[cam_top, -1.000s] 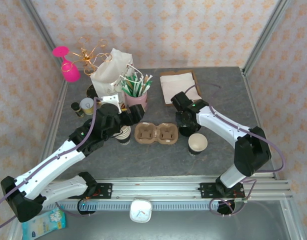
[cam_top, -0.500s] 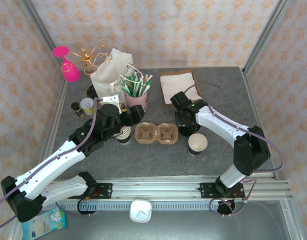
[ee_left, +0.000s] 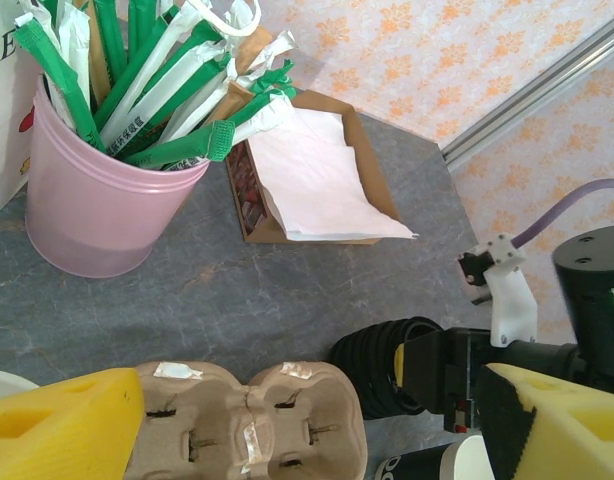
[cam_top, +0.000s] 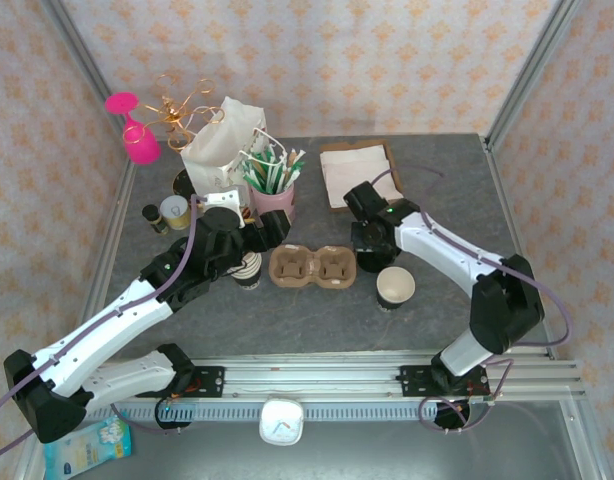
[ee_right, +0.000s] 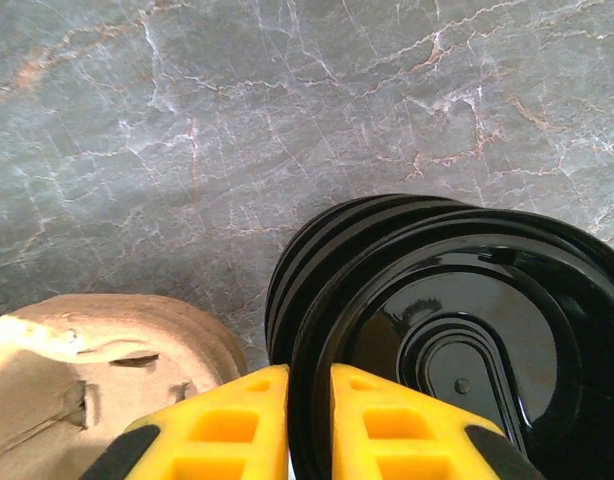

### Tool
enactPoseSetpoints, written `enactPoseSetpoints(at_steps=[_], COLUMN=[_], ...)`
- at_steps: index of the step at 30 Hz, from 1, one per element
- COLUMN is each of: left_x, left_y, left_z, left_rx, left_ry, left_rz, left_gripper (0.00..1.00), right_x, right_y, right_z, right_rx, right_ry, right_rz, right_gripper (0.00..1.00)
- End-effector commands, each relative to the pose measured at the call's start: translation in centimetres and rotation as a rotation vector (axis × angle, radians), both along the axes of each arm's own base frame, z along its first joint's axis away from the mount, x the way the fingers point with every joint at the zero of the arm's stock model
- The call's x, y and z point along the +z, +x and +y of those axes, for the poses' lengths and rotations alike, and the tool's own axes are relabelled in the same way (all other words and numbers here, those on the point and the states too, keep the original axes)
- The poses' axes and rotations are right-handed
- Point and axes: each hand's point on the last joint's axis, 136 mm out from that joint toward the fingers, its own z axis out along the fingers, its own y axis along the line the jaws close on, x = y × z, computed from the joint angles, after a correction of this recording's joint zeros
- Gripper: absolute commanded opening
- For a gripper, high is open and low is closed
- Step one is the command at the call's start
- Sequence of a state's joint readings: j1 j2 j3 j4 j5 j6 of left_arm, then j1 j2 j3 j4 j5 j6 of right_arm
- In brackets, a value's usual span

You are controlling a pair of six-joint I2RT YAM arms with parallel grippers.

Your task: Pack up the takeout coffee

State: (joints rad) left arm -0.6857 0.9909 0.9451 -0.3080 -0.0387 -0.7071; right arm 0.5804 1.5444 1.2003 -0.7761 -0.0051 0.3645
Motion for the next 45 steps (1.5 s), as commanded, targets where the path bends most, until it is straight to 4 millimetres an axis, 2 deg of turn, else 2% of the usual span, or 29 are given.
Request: enactPoseSetpoints(at_steps=[1, 7, 15, 17, 22, 28, 32, 41, 45], left_x=[1.3, 2.4, 7.0, 7.6, 7.7, 5.7, 5.6, 6.1, 6.8], left_y=[0.3, 0.4, -1.0, -1.5, -2.8, -3.8, -4.8, -4.3, -4.7], left_z=[-0.1, -1.4, -5.3, -6.1, -7.9, -10.5, -11.6, -15.3, -16.3], left_rx=[0.008, -0.059, -0.347, -0.412, -0.544, -0.699, -0.768, -0.92, -0.979], left_ry=[-0.016, -0.032, -0.018, 0.011, 0.035, 0.052, 0.032, -0.015, -0.065], left_rz=[-0.039, -0.096, -0.457, -0.553, -0.712, -0.827, -0.971, -1.094, -1.132], left_gripper=[0.88, 0.88, 0.96, 0.99, 0.99, 0.99, 0.99, 0.99, 0.98], right_x=[2.3, 5.9, 12.6, 14.1, 17.5, 21.3, 23.2, 25.8, 26.4], right_y=[0.2, 0.2, -1.0, -1.6, -3.4, -5.6, -7.0, -9.2, -9.9], right_z=[-0.4, -0.2, 1.2, 1.7, 3.1, 3.9, 4.3, 4.8, 4.8], right_rx=[-0.027, -0.034, 0.025, 0.046, 0.109, 0.159, 0.184, 0.228, 0.246], right_ry=[0.054, 0.175, 0.411, 0.462, 0.6, 0.733, 0.815, 0.929, 0.948], right_rz=[-0.061, -0.115, -0.181, -0.187, -0.198, -0.217, -0.216, -0.212, -0.211], right_gripper=[0.15, 0.14, 0.13, 0.13, 0.13, 0.13, 0.14, 0.13, 0.13])
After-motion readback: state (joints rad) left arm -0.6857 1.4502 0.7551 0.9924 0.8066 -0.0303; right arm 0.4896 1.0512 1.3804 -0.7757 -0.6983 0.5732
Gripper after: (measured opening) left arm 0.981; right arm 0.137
